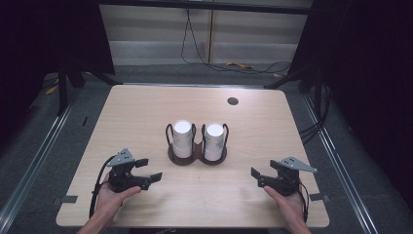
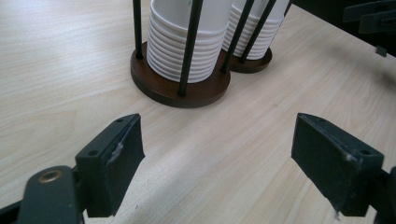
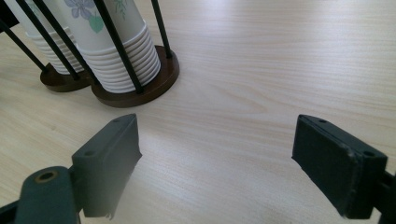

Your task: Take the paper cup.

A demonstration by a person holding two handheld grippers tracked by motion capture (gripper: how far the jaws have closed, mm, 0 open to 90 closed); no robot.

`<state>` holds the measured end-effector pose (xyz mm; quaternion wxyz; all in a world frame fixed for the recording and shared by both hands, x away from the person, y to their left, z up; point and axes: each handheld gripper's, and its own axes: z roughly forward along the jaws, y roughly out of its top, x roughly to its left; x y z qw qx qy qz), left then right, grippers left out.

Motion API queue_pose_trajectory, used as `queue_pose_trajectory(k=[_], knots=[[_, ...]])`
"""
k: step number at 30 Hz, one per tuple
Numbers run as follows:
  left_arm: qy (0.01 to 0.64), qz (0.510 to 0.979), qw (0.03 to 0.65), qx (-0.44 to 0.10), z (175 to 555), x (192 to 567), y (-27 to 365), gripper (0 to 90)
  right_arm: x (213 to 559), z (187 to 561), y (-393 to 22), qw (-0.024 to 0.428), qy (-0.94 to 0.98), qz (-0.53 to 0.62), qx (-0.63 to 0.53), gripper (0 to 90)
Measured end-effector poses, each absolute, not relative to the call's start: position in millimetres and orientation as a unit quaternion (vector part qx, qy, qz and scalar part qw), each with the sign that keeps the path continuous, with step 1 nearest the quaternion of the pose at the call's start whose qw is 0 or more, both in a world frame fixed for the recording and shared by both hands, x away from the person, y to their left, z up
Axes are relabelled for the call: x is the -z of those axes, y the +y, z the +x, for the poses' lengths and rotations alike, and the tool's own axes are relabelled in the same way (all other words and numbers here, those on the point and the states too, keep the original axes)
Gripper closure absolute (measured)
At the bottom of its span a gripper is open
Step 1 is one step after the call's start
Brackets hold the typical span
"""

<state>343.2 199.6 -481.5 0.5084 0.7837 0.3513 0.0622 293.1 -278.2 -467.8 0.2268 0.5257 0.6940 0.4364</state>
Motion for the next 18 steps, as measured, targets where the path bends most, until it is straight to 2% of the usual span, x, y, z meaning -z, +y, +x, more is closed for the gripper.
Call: queue_pose_trajectory(k=[4,18], knots=[[0.353,0.780,0.513,-0.057,343.7,480.5,199.3,19.2,468.6,294.0,-277.1,0.225,0.699,0.522,-0.434,14.4],[0.338,0.785,0.516,-0.050,344.5,477.1,194.4,17.0,472.5,301.0,-271.4,0.197,0.714,0.507,-0.441,15.6]])
